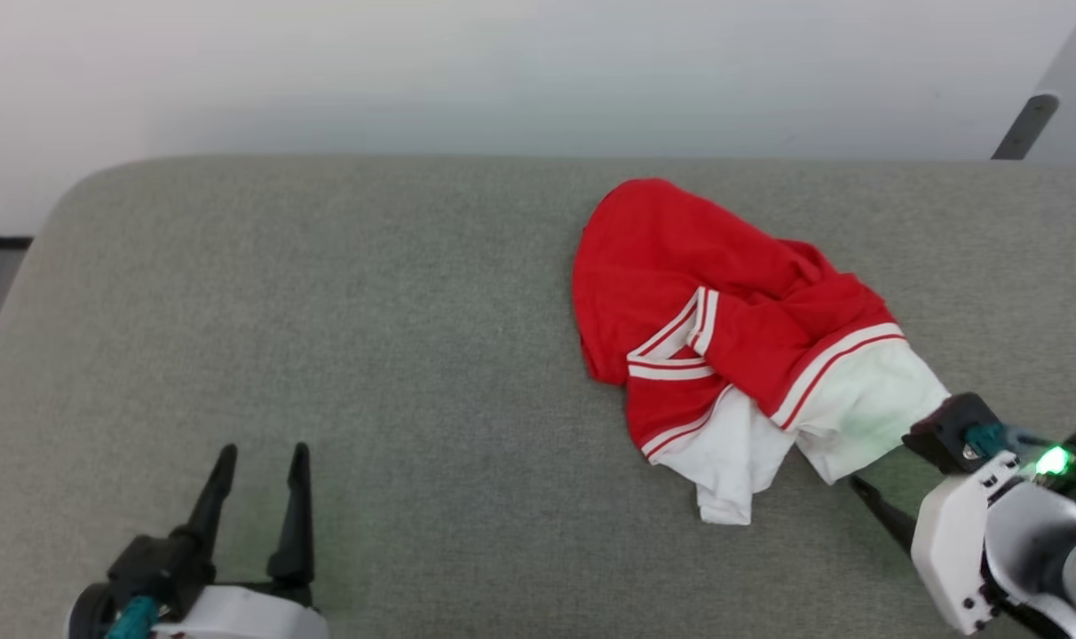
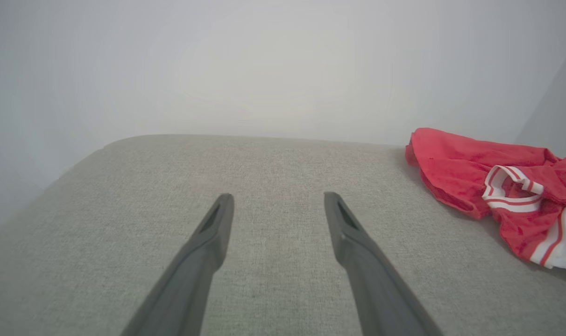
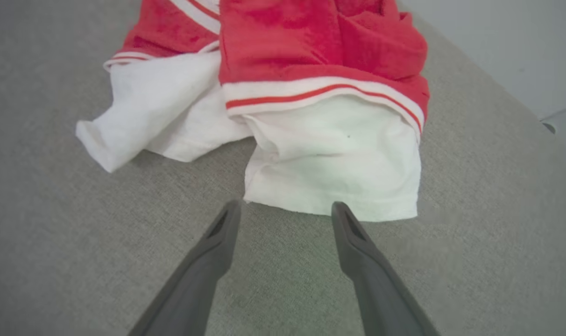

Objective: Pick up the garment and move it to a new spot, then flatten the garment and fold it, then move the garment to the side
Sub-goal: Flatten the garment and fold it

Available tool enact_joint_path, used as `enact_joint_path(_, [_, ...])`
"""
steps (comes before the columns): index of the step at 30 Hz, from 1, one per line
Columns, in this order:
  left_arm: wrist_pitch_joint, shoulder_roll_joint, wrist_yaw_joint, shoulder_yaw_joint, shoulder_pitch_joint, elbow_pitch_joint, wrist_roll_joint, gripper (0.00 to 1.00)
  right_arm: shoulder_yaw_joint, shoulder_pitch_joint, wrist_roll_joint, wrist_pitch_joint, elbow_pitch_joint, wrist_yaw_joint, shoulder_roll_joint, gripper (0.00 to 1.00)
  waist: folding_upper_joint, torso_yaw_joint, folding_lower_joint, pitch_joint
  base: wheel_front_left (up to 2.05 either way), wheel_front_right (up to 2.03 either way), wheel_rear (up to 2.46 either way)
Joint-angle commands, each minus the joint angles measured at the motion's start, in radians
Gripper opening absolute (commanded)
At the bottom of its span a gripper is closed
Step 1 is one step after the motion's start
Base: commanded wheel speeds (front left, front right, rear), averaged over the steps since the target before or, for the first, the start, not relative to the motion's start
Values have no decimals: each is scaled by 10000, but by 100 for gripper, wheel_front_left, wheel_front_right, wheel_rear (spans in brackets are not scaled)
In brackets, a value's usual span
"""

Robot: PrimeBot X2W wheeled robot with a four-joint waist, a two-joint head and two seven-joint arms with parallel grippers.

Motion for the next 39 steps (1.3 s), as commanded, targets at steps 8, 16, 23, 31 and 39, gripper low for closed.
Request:
enact_joint_path(8, [-5, -159, -34, -396, -626, 58, -281, 100, 2246, -1732, 892, 1059, -207, 2, -1620, 100, -1, 554, 0, 1006, 0, 0, 0])
enact_joint_path(16, [-5, -207, -34, -399, -904, 134, -513, 100, 3478, -2555, 1030, 555, 560, 2, -1723, 18, -1, 724, 0, 1460, 0, 0, 0])
enact_joint_path(23, [-5, -217, -35, -293, -1001, 156, -594, 100, 3680, -2936, 1286, -90, 980, -1, -1554, 0, -1, 520, 0, 1512, 0, 0, 0])
enact_joint_path(31, [-5, -126, -35, -294, -1009, 104, -612, 100, 1646, -3266, 2161, -1210, 595, -1, -1615, 0, -1, 32, 0, 1552, 0, 0, 0])
enact_joint_path(39, [-5, -18, -36, -525, -1167, 126, -699, 100, -2291, -2784, 3509, -1724, 1883, -1, -945, 0, -1, -170, 0, 1667, 0, 0, 0])
